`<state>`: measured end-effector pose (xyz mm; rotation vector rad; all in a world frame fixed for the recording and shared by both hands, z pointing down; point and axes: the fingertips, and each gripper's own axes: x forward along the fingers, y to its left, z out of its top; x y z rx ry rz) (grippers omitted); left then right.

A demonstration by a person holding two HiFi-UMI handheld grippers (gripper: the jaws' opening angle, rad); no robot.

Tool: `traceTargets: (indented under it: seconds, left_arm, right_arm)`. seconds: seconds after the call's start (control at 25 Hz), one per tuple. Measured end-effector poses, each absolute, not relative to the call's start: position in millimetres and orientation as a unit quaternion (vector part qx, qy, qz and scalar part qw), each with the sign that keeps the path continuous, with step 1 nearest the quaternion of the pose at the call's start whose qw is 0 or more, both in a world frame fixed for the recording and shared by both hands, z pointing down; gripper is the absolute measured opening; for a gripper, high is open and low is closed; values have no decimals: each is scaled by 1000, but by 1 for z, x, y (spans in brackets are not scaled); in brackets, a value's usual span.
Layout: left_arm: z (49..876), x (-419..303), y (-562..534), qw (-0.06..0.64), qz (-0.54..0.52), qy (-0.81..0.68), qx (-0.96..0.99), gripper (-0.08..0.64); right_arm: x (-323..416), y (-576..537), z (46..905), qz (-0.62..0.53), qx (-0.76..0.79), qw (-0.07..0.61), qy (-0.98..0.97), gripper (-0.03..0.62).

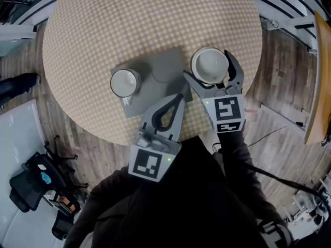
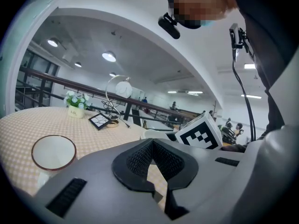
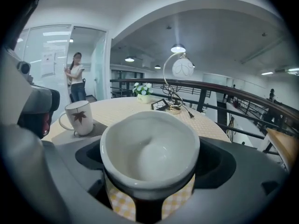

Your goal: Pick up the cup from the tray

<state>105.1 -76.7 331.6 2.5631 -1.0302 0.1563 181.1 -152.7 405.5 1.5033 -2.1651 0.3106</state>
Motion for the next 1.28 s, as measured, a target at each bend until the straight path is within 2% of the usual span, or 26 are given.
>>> traceTargets:
  seconds: [0.4, 1.28]
  left_arm:
    - [361, 119, -83, 205, 101, -334, 914, 2]
    - [369, 108, -80, 212, 115, -341, 909, 2]
  right_arm:
    - [219, -155, 458, 156, 576, 254, -762, 485]
    - [221, -149, 492, 161, 579, 257, -757, 485]
